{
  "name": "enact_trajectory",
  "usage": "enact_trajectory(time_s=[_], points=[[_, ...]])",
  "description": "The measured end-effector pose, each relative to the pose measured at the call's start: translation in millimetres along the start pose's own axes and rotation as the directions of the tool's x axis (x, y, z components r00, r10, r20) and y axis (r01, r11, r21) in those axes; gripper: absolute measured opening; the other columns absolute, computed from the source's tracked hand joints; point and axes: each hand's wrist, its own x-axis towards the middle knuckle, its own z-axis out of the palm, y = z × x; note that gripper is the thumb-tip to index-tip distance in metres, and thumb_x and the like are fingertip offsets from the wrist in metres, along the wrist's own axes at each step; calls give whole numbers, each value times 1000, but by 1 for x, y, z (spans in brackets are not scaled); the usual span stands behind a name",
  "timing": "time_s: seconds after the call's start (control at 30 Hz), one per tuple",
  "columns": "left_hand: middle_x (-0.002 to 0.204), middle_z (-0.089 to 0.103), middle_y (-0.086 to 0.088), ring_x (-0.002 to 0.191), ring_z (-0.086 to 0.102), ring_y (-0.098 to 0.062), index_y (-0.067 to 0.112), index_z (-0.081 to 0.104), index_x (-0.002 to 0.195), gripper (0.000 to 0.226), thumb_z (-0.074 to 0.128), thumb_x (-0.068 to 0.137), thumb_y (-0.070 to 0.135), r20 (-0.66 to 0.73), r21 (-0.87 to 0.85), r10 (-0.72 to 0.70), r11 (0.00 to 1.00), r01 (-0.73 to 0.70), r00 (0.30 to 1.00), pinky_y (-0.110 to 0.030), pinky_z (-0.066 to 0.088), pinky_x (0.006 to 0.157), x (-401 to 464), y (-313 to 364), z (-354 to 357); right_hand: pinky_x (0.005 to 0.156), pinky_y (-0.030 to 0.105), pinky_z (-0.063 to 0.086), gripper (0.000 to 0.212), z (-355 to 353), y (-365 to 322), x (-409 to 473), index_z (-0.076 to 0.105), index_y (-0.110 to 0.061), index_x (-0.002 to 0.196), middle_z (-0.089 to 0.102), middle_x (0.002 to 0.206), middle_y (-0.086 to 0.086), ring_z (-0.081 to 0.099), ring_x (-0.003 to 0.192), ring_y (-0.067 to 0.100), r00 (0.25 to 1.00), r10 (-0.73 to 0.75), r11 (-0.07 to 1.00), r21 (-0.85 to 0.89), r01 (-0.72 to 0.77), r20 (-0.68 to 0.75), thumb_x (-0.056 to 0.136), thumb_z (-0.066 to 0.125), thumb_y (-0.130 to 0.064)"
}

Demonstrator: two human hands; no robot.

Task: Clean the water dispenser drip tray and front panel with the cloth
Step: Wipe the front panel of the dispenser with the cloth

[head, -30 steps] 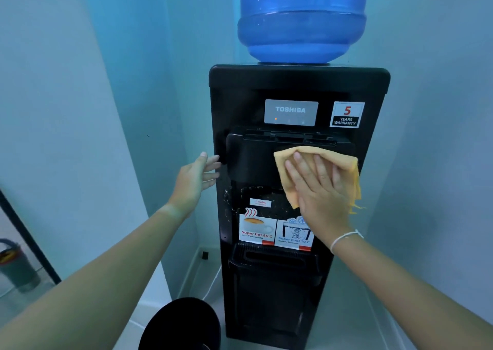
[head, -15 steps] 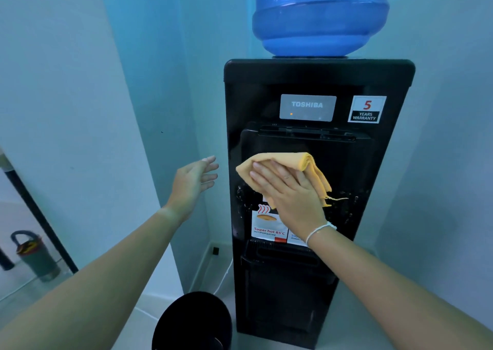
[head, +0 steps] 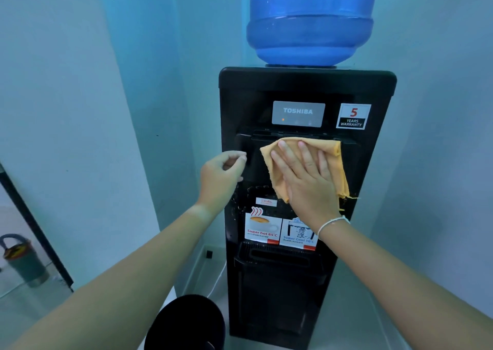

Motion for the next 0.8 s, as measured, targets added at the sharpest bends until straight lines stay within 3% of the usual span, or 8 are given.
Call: enact_trajectory(time_s=[0.1,0.2,0.33,0.43,0.57,0.7,0.8], points=[[81,64,6,75,60,-10,14,69,106,19,62,88,14,37,33,-8,999,7,999,-14,53,58,-4,2,10,116,43,-2,65,0,-2,-3,18,-26,147,12,155,-10,9,143,21,1000,0,1000,-14,0,2,90,49,-20],[81,63,7,74,60,-7,14,67,113,26,62,88,16,56,46,2,999,-5,998,-15,54,58,-6,6,19,116,42,-1,68,2,-1,-9,22,-26,146,12,155,-11,11,142,19,1000,2,1000,1,-2,-2,88,55,-18],[78,64,8,71,59,-5,19,70,103,18,63,87,16,52,61,8,998,-12,999,-17,54,57,-12,6,30,116,40,-1,69,5,1,-22,27,-26,145,14,153,-12,13,142,18,1000,14,1000,11,-14,5,85,60,-16],[78,63,6,71,58,-6,20,69,92,9,65,86,15,7,46,-13,999,13,1000,-16,53,55,-14,2,36,116,39,-1,60,6,4,-31,27,-27,145,15,153,-11,14,141,17,1000,6,1000,2,-6,20,90,49,-24],[77,64,9,74,60,-7,26,64,77,16,62,87,13,-30,101,42,994,-39,999,-21,55,59,-13,3,48,114,40,15,52,0,10,-35,34,-27,142,28,151,-10,20,139,15,1000,6,995,100,-7,12,91,38,-35],[83,66,0,77,62,-18,28,61,71,18,59,85,18,-57,165,119,980,-108,991,-36,55,70,-6,9,59,102,34,30,43,-10,26,-31,49,-22,134,48,142,-4,39,130,13,990,15,986,167,9,-142,92,45,-29],[76,62,3,69,56,-12,19,60,72,15,57,85,13,-54,199,191,964,-177,980,-20,45,65,-3,19,65,91,33,33,32,-14,42,-19,64,-23,116,62,125,0,47,116,15,960,34,989,146,7,-279,86,54,-18]])
